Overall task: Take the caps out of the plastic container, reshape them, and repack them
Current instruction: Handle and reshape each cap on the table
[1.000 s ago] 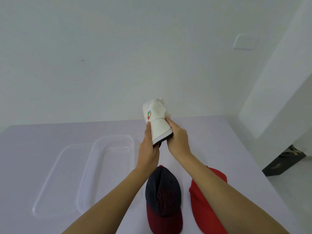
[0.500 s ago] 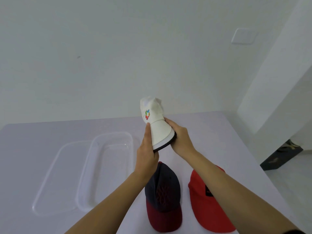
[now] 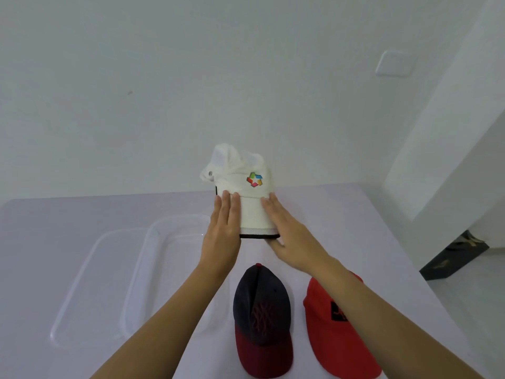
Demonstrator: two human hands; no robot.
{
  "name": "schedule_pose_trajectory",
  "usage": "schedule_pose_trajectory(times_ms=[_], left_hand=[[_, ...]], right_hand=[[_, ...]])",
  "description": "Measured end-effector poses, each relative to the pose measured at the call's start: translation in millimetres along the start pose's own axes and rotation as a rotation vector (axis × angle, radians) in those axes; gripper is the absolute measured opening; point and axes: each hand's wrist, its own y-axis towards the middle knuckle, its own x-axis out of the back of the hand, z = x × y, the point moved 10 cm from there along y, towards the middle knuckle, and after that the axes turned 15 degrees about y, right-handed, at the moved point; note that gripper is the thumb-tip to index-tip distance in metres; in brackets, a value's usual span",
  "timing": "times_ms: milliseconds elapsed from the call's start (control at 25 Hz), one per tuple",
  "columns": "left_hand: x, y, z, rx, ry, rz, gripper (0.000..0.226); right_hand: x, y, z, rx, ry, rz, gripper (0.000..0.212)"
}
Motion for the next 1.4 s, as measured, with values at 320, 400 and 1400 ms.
schedule_pose_trajectory(times_ms=[320, 400, 1400], left_hand=[[-5.9, 5.4, 9.3, 0.106, -0.095, 0.128, 0.072], [1.0, 5.7, 7.1, 0.092, -0.106, 0.089, 0.071], [-4.8, -17.2, -14.3, 0.325, -0.83, 0.096, 0.067]], right_hand=[[-3.6, -14.6, 2.6, -0.077, -0.021, -0.119, 0.074], [-6.5, -18.8, 8.3, -0.018, 0.053, -0.121, 0.077], [6.9, -17.4, 27.8, 0.098, 0.244, -0.381, 0.082]])
